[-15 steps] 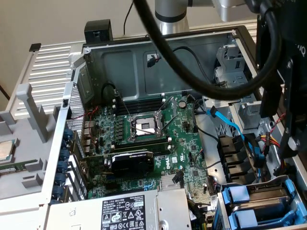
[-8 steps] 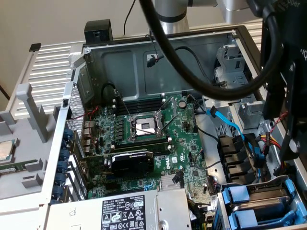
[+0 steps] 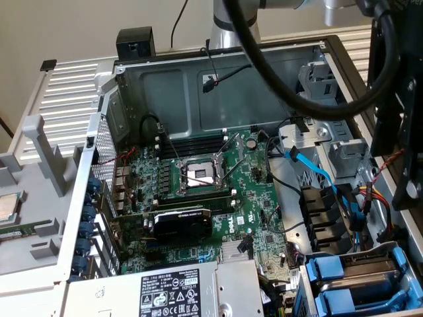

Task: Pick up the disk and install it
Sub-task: 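Insert the first disk wire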

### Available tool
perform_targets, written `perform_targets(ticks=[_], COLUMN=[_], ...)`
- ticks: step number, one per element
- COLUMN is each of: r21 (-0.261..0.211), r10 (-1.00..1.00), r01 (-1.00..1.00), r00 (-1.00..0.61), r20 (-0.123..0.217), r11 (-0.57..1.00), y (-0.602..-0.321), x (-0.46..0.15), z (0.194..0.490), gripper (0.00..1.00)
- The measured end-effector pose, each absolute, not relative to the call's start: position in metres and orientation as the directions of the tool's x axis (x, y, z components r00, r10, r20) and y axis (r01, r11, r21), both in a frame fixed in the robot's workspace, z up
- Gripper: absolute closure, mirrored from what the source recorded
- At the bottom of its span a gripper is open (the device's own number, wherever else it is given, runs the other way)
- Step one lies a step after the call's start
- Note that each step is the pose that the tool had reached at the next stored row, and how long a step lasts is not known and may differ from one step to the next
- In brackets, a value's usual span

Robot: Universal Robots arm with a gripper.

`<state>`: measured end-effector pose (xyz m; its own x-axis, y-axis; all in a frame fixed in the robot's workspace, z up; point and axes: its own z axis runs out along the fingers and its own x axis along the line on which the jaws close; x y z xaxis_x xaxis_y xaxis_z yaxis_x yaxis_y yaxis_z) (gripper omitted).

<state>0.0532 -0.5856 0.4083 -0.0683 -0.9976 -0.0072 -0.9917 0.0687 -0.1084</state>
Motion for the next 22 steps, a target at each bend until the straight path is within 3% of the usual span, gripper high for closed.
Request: perform_targets(ticks=[22], r21=[-0.106], r10=[-0.970], r01=[-0.964], r00=[-0.242], r20=[-0.018], r11=[0.243], y=[-0.582], x=[0.059], z=[0.397], gripper=[0.41])
